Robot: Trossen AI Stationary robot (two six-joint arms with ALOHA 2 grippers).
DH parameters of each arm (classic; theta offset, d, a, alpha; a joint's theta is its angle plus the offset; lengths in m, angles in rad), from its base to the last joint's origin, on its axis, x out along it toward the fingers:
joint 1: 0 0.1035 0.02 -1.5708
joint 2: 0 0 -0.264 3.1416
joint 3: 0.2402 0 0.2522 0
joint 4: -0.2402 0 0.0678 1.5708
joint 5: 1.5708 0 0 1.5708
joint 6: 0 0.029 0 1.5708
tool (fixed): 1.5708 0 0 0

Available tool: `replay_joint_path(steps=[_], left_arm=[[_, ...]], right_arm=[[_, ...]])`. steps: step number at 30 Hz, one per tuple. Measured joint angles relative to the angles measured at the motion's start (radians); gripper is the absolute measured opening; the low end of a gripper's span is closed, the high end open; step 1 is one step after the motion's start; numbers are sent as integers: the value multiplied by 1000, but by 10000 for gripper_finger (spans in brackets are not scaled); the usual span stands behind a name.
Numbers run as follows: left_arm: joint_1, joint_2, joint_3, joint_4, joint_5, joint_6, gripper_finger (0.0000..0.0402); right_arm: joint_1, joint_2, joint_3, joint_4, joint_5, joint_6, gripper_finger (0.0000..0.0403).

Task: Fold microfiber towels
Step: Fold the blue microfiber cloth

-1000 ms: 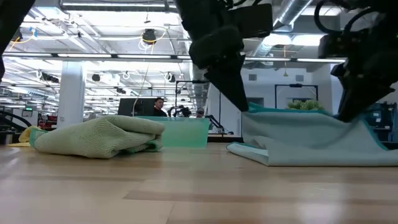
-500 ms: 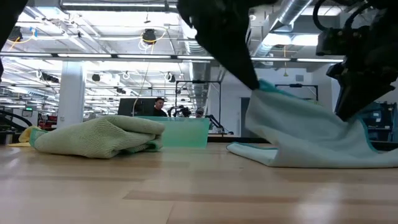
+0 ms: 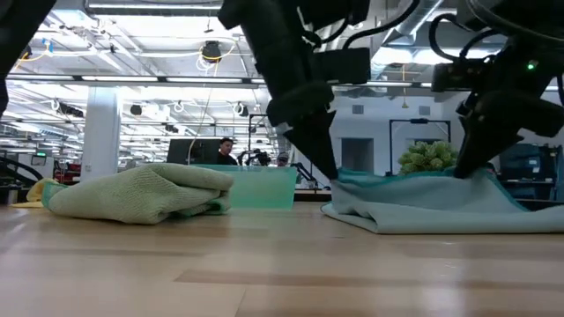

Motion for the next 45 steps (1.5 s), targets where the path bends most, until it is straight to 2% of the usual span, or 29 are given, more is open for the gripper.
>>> replay_joint_path(steps=[15, 22, 30, 34, 38, 45], left_arm=[[32, 1, -22, 47, -9, -36, 0], [32, 1, -22, 47, -38, -67, 23], [33, 1, -22, 10, -60, -114, 79], [31, 1, -22, 8, -34, -114, 100], [31, 2, -23, 53, -33, -78, 107], [43, 2, -103, 199, -47, -25, 101]], right_arm=[[-20, 125, 0, 19, 5, -9, 30], [-20, 171, 1, 25, 80, -21, 36], [-20, 168, 0, 40, 169, -61, 81], [-20, 168, 0, 28, 211, -63, 108], [-20, 168, 0, 27, 216, -86, 135], [-17, 168, 0, 22, 209, -90, 173]])
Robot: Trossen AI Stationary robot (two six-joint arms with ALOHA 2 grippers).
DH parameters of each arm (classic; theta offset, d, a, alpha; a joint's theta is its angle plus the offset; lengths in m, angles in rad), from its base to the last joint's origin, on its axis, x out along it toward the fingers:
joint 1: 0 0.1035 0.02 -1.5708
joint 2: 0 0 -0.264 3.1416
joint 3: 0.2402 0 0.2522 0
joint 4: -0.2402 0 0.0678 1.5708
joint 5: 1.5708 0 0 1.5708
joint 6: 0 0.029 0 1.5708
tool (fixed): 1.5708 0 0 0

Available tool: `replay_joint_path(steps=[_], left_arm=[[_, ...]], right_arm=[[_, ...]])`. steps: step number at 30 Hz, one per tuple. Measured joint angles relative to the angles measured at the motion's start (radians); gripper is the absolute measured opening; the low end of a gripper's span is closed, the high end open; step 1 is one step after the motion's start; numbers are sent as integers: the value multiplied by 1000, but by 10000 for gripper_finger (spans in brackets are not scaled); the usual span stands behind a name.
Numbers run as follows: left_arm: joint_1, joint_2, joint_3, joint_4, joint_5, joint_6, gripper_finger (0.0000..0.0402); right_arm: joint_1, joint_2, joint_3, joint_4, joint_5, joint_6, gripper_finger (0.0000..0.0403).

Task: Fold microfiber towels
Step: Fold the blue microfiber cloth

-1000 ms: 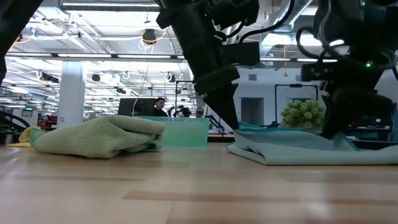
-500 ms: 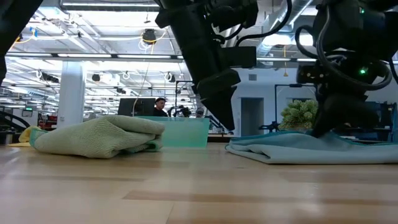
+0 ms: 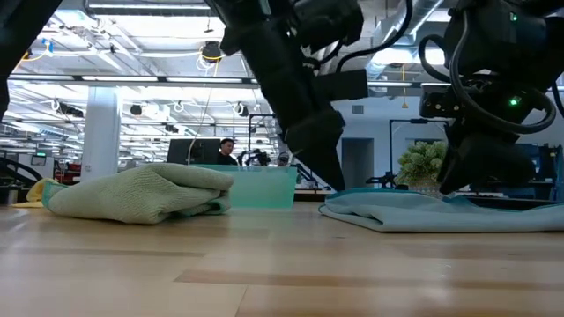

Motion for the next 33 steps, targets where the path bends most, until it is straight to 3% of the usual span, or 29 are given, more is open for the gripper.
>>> replay_joint_path(steps=[7, 11, 21, 33], left_arm=[[16, 1, -30, 28, -32, 1, 78], [15, 1, -30, 49, 19, 14, 64], [16, 1, -31, 45, 28, 16, 4], [-30, -8, 20, 30, -38, 77, 0]], right_arm=[[0, 0, 0, -4, -3, 0, 178], [0, 0, 0, -4, -3, 0, 171], [2, 0, 0, -5, -30, 0, 155], [52, 0, 1, -12, -32, 3, 150]])
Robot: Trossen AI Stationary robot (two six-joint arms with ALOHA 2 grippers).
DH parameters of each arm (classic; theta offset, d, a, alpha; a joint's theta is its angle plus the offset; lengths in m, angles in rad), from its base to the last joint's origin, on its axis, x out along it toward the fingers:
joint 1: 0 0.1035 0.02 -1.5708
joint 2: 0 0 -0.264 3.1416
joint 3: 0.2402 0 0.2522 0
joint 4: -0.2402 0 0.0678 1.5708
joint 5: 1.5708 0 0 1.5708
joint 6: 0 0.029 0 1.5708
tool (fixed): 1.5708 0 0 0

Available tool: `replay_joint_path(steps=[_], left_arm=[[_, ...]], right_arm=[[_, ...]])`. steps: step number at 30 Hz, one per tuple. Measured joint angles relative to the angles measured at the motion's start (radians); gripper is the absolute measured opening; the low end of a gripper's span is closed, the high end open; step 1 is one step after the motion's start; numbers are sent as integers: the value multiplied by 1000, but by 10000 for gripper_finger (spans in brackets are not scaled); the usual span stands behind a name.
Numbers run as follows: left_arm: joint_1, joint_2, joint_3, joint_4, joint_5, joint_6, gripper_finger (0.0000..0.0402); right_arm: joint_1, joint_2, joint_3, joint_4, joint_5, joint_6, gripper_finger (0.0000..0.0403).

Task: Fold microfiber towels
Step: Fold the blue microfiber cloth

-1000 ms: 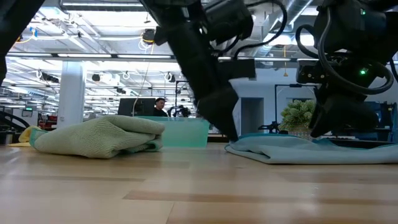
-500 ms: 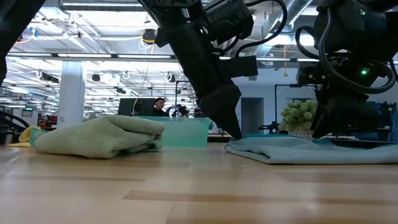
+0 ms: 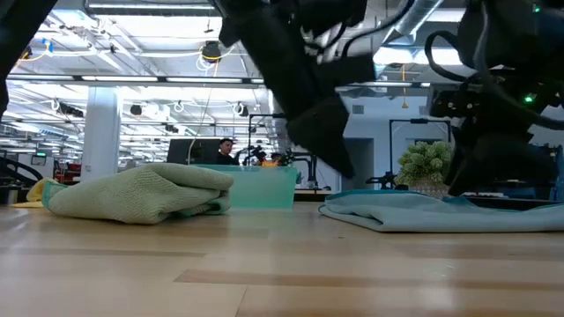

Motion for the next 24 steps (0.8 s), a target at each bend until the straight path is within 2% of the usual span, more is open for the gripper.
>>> replay_joint_path(steps=[9, 15, 19, 21, 24], left_arm=[[26, 0, -31, 20, -7, -59, 6], [66, 1, -77, 64, 99, -78, 68], [83, 1, -112, 87, 101, -76, 96], [85, 1, -115, 89, 103, -74, 96], [85, 1, -116, 109, 103, -56, 75]], right_arm=[[33, 0, 0, 1, 0, 4, 144], [33, 0, 0, 1, 0, 8, 143], [33, 0, 0, 1, 0, 8, 141], [33, 0, 0, 1, 0, 8, 139], [33, 0, 0, 1, 0, 8, 136]])
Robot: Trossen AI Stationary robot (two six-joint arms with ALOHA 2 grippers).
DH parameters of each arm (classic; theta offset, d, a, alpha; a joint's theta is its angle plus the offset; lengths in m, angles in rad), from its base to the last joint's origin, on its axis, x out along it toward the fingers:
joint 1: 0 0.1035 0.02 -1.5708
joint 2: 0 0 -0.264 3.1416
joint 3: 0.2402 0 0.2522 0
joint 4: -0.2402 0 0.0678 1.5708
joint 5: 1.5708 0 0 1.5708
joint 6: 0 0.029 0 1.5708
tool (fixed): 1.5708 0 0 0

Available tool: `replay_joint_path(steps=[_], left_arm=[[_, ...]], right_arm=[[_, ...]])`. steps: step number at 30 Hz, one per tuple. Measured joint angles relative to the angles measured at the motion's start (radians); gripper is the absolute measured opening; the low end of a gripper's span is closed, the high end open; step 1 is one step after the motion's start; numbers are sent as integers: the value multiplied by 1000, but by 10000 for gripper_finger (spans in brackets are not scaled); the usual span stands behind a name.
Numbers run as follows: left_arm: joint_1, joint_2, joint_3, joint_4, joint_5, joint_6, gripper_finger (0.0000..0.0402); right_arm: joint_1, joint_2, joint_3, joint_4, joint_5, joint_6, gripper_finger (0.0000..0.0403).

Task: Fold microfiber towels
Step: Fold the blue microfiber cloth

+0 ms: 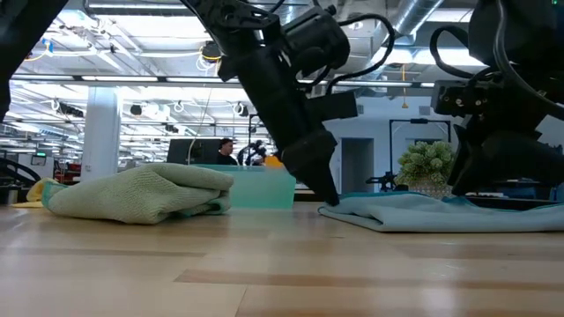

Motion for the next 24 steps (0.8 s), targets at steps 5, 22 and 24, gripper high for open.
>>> replay_joint_path(steps=[5, 22, 24], left_arm=[[-14, 0, 0, 24, 1, 27, 13], [-51, -44, 77, -153, -64, -43, 1], [-44, -44, 76, -168, -78, -60, 0]], right_arm=[[0, 0, 0, 0, 0, 0, 134], [0, -1, 0, -9, -11, 0, 132], [0, -1, 0, -9, -20, 0, 131]])
